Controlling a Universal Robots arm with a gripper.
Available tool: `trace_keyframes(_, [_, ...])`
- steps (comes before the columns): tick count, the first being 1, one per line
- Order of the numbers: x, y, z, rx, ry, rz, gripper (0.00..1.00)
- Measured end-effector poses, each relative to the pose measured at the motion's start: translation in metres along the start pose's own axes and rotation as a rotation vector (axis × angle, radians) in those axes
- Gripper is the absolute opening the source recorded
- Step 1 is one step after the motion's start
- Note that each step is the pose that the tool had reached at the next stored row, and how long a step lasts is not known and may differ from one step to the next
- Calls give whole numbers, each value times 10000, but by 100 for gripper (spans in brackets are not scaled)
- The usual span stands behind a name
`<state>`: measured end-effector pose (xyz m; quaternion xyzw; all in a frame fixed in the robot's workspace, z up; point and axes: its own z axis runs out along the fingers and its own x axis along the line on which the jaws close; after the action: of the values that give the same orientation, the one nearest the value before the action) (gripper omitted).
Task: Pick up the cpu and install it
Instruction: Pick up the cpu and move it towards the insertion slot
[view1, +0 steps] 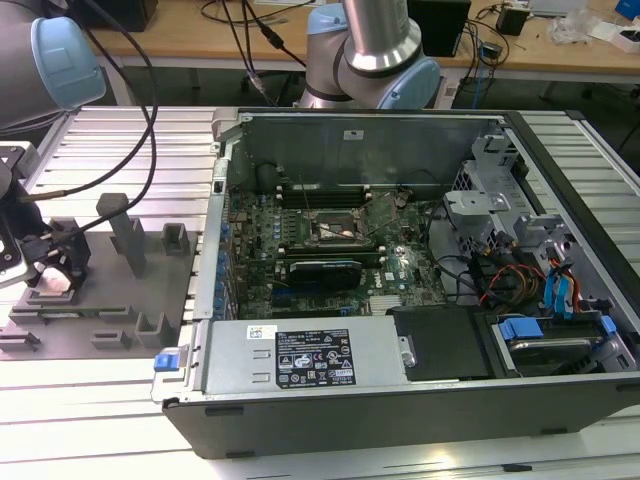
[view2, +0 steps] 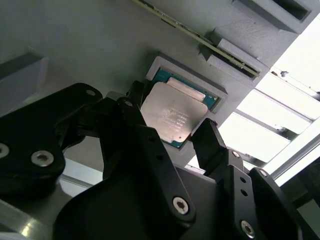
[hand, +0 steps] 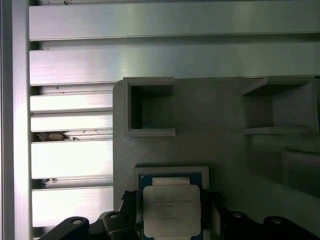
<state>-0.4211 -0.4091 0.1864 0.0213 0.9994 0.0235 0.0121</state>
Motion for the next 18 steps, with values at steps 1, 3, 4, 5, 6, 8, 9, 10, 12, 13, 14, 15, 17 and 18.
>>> trace_keyframes(1, [0, 0, 0, 0, 0, 0, 65])
trace_keyframes(3, [0, 0, 1, 0, 0, 0, 55])
trace_keyframes(4, [0, 0, 1, 0, 0, 0, 55])
trace_keyframes(5, [0, 0, 1, 0, 0, 0, 55])
trace_keyframes(6, [0, 0, 1, 0, 0, 0, 55])
trace_keyframes(8, [0, 0, 2, 0, 0, -1, 55])
trace_keyframes(9, [0, 0, 1, -1, -1, 0, 55])
trace_keyframes(10, [-1, 1, -6, -4, -6, 0, 55])
trace_keyframes(12, [-1, 2, -45, 0, 0, 0, 55])
trace_keyframes(13, [-1, 3, -55, -1, -1, 0, 55])
trace_keyframes(14, [-2, 3, -54, -2, -3, 0, 55])
trace_keyframes(15, [-2, 3, -54, -2, -3, 0, 55])
trace_keyframes(17, [-1, 2, -50, -1, -1, 0, 55])
trace_keyframes(18, [-1, 1, -41, 1, 1, 0, 55])
